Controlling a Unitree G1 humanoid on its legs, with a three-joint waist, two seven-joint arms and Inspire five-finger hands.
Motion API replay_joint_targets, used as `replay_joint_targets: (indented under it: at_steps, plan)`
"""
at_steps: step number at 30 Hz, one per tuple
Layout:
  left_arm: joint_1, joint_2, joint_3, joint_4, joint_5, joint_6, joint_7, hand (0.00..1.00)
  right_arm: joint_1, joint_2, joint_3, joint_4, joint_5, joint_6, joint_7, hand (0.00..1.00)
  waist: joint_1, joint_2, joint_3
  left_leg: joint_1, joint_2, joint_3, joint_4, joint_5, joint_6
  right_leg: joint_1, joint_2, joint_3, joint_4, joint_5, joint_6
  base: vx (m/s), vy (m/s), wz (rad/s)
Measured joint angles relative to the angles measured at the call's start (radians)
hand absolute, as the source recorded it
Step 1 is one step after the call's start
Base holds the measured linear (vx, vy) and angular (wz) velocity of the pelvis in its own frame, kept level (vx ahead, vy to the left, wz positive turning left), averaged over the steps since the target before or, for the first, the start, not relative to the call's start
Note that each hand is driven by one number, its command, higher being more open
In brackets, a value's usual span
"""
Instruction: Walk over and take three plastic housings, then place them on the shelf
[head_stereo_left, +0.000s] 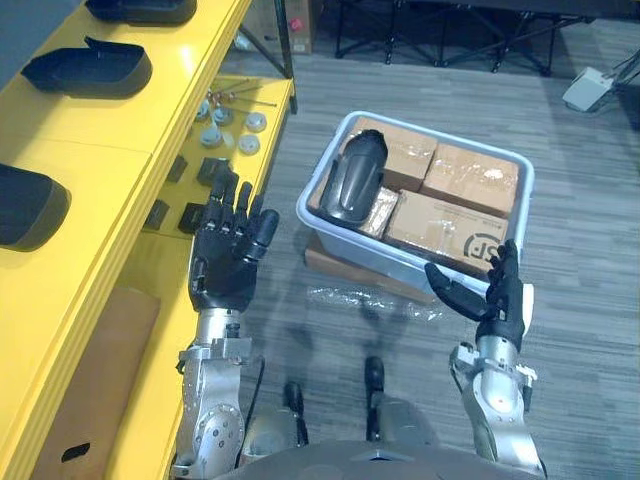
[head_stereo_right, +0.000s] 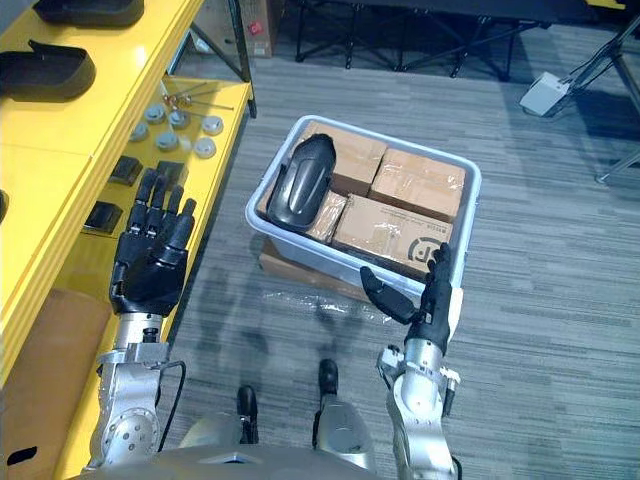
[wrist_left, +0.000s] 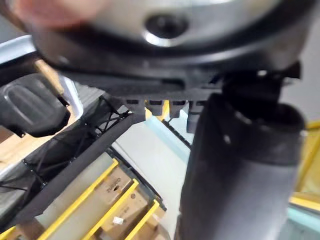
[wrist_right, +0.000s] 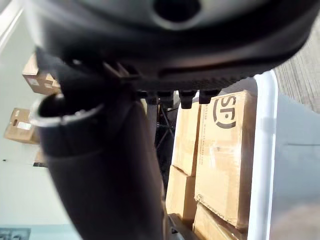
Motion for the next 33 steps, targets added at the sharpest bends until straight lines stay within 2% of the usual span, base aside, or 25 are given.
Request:
replay_joint_targets:
  at_steps: [4,5,7,8,11,13,16,19,21,23,24,26,28,30,33]
  plan:
    - [-0.105,0.005,-0.003,0.000,0.001,-0.001,0.010,1.00,-0.275,-0.077,-0.072,0.220,0.004,0.026,-0.047,1.00,0.025,0.014,0.059,-0.042,-0.015,-0.021,0.032,-0.005,0.014,-0.002,-0.016,-0.036,-0.027,0.032,0.006,-0.08,0.027,0.17]
    - [-0.139,0.005,-0.004,0.000,0.001,-0.002,0.016,1.00,-0.408,-0.122,-0.103,0.292,0.044,0.044,-0.073,1.00,0.029,0.019,0.086,-0.075,-0.023,-0.037,0.046,0.000,0.021,-0.016,-0.023,-0.049,-0.041,0.049,0.006,-0.13,0.017,0.26]
    - [-0.168,0.008,-0.017,0.001,0.001,0.000,0.026,1.00,-0.544,-0.184,-0.120,0.377,0.077,0.066,-0.095,1.00,0.049,0.023,0.124,-0.099,-0.026,-0.041,0.060,0.003,0.024,-0.032,-0.025,-0.049,-0.041,0.060,0.006,-0.12,0.013,0.16]
    - [-0.188,0.009,-0.039,0.005,0.001,0.005,0.028,1.00,-0.656,-0.247,-0.124,0.451,0.113,0.082,-0.104,1.00,0.062,0.029,0.150,-0.131,-0.029,-0.054,0.076,0.006,0.026,-0.049,-0.029,-0.062,-0.041,0.070,0.006,-0.12,0.012,0.20]
    - [-0.218,0.026,-0.104,0.030,0.001,0.026,0.026,1.00,-0.823,-0.349,-0.111,0.562,0.158,0.093,-0.105,1.00,0.079,0.049,0.194,-0.174,-0.039,-0.084,0.100,0.012,0.028,-0.069,-0.036,-0.084,-0.041,0.088,0.012,-0.10,0.028,0.26]
    - [-0.232,0.033,-0.132,0.054,-0.004,0.040,0.021,1.00,-0.897,-0.391,-0.082,0.613,0.173,0.099,-0.102,1.00,0.085,0.060,0.217,-0.184,-0.044,-0.095,0.106,0.016,0.035,-0.071,-0.041,-0.102,-0.041,0.106,0.016,-0.06,0.054,0.18]
    - [-0.257,0.048,-0.165,0.105,-0.017,0.045,0.003,1.00,-0.961,-0.417,-0.046,0.696,0.197,0.101,-0.099,1.00,0.108,0.060,0.220,-0.216,-0.053,-0.106,0.132,0.015,0.039,-0.085,-0.050,-0.112,-0.041,0.119,0.019,-0.06,0.092,0.13]
    - [-0.269,0.049,-0.176,0.129,-0.030,0.045,-0.001,1.00,-1.015,-0.423,-0.007,0.765,0.204,0.101,-0.095,1.00,0.110,0.063,0.231,-0.247,-0.061,-0.121,0.177,0.006,0.053,-0.085,-0.055,-0.129,-0.041,0.120,0.019,-0.07,0.076,0.21]
    - [-0.271,0.049,-0.188,0.142,-0.047,0.044,-0.005,1.00,-1.044,-0.430,0.004,0.774,0.236,0.101,-0.086,1.00,0.117,0.073,0.241,-0.269,-0.062,-0.124,0.215,-0.008,0.059,-0.087,-0.055,-0.134,-0.041,0.123,0.018,-0.09,0.072,0.05]
    - [-0.291,0.047,-0.207,0.189,-0.048,0.042,-0.005,1.00,-1.103,-0.471,0.026,0.811,0.239,0.107,-0.074,1.00,0.134,0.097,0.256,-0.303,-0.061,-0.127,0.274,-0.024,0.066,-0.089,-0.055,-0.155,-0.036,0.119,0.011,-0.15,0.081,0.06]
    - [-0.292,0.047,-0.209,0.196,-0.049,0.042,-0.005,1.00,-1.118,-0.474,0.030,0.817,0.239,0.111,-0.070,1.00,0.135,0.099,0.259,-0.310,-0.061,-0.127,0.281,-0.024,0.066,-0.092,-0.056,-0.159,-0.034,0.116,0.008,-0.15,0.059,0.05]
    - [-0.296,0.049,-0.215,0.213,-0.056,0.041,-0.004,1.00,-1.159,-0.489,0.046,0.827,0.238,0.140,-0.061,1.00,0.137,0.102,0.278,-0.315,-0.059,-0.129,0.296,-0.025,0.066,-0.092,-0.057,-0.166,-0.027,0.103,-0.008,-0.10,0.035,0.02]
    - [-0.300,0.051,-0.228,0.235,-0.057,0.040,-0.001,1.00,-1.205,-0.507,0.060,0.885,0.238,0.178,-0.058,1.00,0.139,0.105,0.284,-0.326,-0.057,-0.139,0.306,-0.023,0.064,-0.097,-0.059,-0.185,-0.016,0.097,-0.010,-0.11,0.034,0.10]
    - [-0.303,0.053,-0.246,0.248,-0.057,0.039,0.004,1.00,-1.237,-0.514,0.059,0.939,0.238,0.226,-0.058,1.00,0.150,0.106,0.285,-0.333,-0.057,-0.141,0.305,-0.018,0.062,-0.103,-0.061,-0.203,-0.016,0.097,-0.015,-0.06,0.014,0.04]
    - [-0.311,0.051,-0.262,0.278,-0.057,0.036,0.006,1.00,-1.299,-0.530,0.061,1.074,0.234,0.315,-0.058,1.00,0.167,0.119,0.291,-0.337,-0.056,-0.150,0.303,-0.013,0.059,-0.103,-0.064,-0.228,-0.014,0.098,-0.017,-0.03,0.022,0.06]
